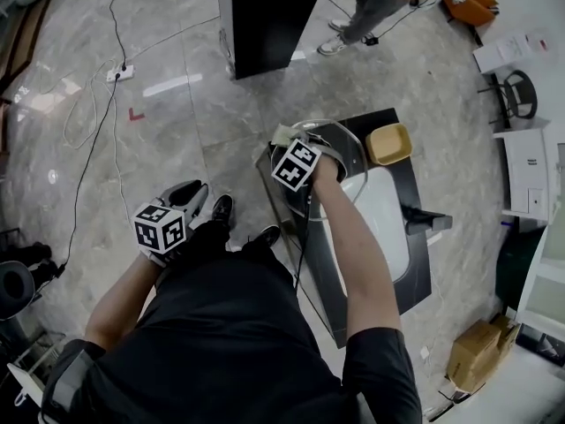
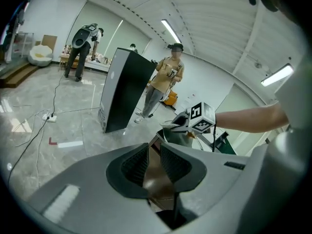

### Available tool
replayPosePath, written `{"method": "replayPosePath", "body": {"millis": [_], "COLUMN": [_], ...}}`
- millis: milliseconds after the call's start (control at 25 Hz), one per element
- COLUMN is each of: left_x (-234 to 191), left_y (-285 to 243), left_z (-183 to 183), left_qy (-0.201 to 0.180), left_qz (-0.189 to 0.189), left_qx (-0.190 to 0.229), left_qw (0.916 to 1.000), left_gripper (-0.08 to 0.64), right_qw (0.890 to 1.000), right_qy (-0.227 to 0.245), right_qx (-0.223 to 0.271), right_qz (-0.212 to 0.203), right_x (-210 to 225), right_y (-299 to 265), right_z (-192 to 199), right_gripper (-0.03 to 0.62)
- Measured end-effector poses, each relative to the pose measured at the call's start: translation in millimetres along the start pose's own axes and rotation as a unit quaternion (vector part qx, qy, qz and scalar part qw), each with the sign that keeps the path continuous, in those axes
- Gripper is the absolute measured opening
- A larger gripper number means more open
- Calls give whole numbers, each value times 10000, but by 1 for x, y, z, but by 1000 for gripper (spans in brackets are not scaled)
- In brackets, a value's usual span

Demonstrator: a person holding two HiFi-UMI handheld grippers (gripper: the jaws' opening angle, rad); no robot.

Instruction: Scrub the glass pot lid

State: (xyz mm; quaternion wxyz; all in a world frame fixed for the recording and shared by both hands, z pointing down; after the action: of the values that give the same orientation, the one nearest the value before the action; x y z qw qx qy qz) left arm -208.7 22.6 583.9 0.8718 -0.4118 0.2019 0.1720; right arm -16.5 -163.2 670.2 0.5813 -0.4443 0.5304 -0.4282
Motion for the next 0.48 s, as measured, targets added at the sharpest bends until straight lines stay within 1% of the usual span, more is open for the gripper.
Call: {"method": "replayPosePath", "body": {"millis": [240,480], "left_x": [33,62], "left_y": [-24,-49], "left_z": [-21,-26], "left_qy": [-407,-760], "left_qz": [354,672], "left_qx": [-73,-329], "left_qw": [9985,9943], "left_gripper": [74,74], "right_qw": [9990,9959], "right_qy": [417,877], "right_qx": [123,220], "right_qz": [-49,16], "right_x": [-41,-81], "right_y": [12,22], "right_z": [6,19], "right_gripper": [66,66]}}
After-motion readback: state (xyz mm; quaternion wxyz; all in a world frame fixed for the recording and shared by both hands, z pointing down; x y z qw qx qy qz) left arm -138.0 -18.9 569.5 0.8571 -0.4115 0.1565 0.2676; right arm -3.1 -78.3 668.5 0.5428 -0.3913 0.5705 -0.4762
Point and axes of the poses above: the fingertips, and each gripper's own axes: y backward along the fingers, x to its right, z out of its underside, the point moved 3 cm from there along y, backward along the fingers, and after that the axes turned 7 degrees about -x, right-handed, at the moved point
